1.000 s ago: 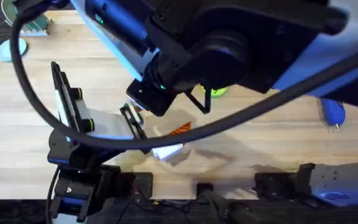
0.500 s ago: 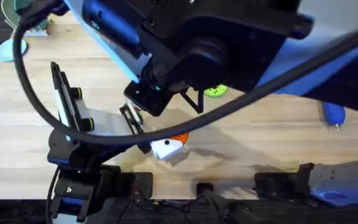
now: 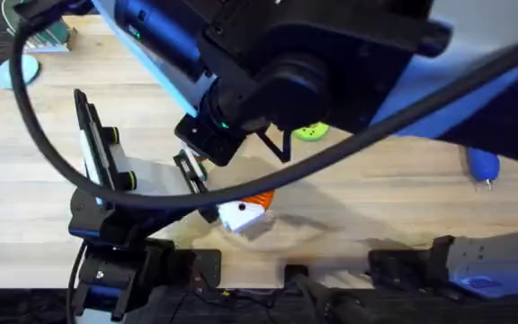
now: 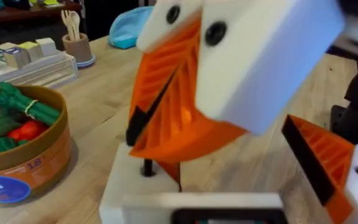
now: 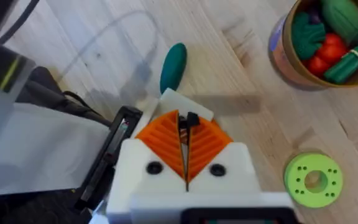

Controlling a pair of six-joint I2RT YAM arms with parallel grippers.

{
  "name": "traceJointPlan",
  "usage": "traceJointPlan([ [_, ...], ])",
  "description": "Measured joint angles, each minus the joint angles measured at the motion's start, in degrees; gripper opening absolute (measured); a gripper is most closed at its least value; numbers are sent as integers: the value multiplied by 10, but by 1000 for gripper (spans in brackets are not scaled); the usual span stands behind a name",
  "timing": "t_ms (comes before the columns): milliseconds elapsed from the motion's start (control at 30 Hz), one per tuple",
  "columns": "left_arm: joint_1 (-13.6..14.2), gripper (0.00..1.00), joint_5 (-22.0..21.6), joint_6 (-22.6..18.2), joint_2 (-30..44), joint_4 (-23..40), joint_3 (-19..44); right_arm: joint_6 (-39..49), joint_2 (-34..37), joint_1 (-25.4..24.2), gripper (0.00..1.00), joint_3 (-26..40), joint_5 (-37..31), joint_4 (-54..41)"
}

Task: Pick up the gripper from the table and insert it into the empty holder that is missing its gripper. Then pick up a screw, insert it into the mounting hole, and use the screwdriver to tighten it. Finally, clean up the table by picking up the vegetable and placing it into the bucket.

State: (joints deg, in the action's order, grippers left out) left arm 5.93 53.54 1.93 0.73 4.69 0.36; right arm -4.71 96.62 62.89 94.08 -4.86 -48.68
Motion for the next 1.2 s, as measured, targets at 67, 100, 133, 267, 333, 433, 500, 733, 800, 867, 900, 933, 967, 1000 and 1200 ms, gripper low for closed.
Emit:
traceJointPlan([
  [67,0,993,1,0,0,0,0,0,1,0,7,0,0,0],
  [100,0,992,1,0,0,0,0,0,2,0,7,0,0,0],
  [133,0,992,1,0,0,0,0,0,3,0,7,0,0,-2],
  [267,0,993,2,5,1,1,0,0,16,0,6,1,0,-9],
  [333,-1,993,2,5,1,0,0,0,16,0,6,3,0,-9],
  [433,-1,993,2,5,1,0,0,0,16,0,6,3,0,-10],
  [500,-1,993,2,5,1,0,0,0,16,0,6,3,0,-10],
  [733,-1,993,3,4,1,0,0,-1,16,0,278,3,0,-7],
  [800,-1,993,5,5,1,1,0,0,16,-1,552,3,-9,-6],
  [867,-1,993,5,4,1,0,0,0,10,-10,861,3,-23,-9],
  [900,-1,993,5,4,1,0,0,2,6,-15,953,3,-25,-11],
  [933,-1,993,5,2,1,0,0,1,1,-18,981,3,-22,-12],
  [967,-1,993,6,1,1,0,0,0,-4,-18,987,3,-18,-11],
  [1000,-1,993,7,0,1,0,0,0,-10,-18,991,3,-14,-12],
  [1200,-1,993,7,0,1,0,0,0,-74,-44,994,3,-9,-63],
])
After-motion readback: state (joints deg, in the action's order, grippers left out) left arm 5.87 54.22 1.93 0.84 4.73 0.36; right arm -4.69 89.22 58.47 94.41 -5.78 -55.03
